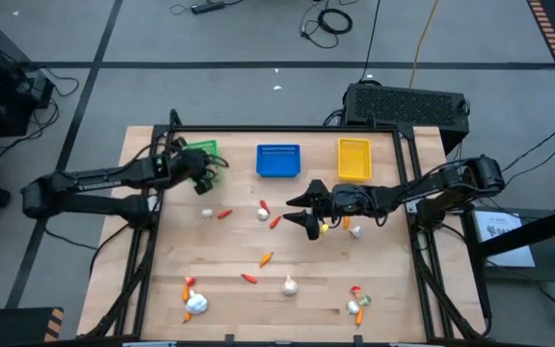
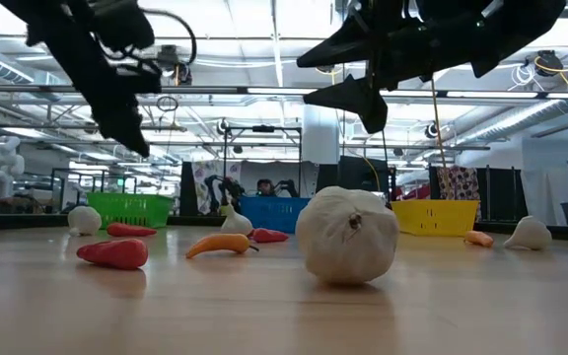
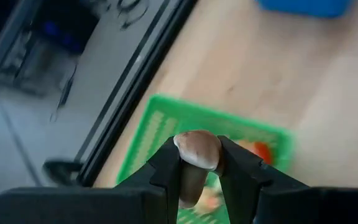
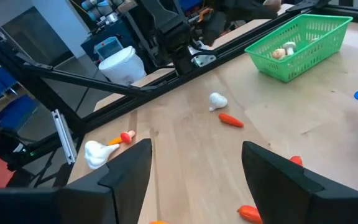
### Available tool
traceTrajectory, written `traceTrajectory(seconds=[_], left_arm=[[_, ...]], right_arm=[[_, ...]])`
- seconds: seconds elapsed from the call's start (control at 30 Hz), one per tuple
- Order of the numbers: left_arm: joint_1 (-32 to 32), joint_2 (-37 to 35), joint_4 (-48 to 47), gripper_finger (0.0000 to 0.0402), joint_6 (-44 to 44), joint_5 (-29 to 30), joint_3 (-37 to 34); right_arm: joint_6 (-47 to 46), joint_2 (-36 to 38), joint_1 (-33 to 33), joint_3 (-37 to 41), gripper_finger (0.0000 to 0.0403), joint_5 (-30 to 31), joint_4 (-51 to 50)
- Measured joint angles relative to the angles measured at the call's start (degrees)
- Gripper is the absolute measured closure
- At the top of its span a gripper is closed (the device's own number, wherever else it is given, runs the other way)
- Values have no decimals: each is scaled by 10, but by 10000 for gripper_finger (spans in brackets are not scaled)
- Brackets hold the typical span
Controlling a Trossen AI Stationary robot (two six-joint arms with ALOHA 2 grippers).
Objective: Sort produce into baskets
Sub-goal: Put the brown mushroom into the green bin
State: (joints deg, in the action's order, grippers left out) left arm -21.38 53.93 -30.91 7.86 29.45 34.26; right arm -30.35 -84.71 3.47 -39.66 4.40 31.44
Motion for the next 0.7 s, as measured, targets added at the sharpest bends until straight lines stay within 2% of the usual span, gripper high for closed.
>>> traceTrajectory(seconds=[0.13,0.43,0.7], left_arm=[[-61,17,-1,308,0,-17,0],[-154,104,11,308,0,-145,0],[-161,138,24,296,17,-144,0]], right_arm=[[5,0,-3,0,163,0,0],[13,0,-3,0,163,0,6],[24,0,-3,0,163,0,6]])
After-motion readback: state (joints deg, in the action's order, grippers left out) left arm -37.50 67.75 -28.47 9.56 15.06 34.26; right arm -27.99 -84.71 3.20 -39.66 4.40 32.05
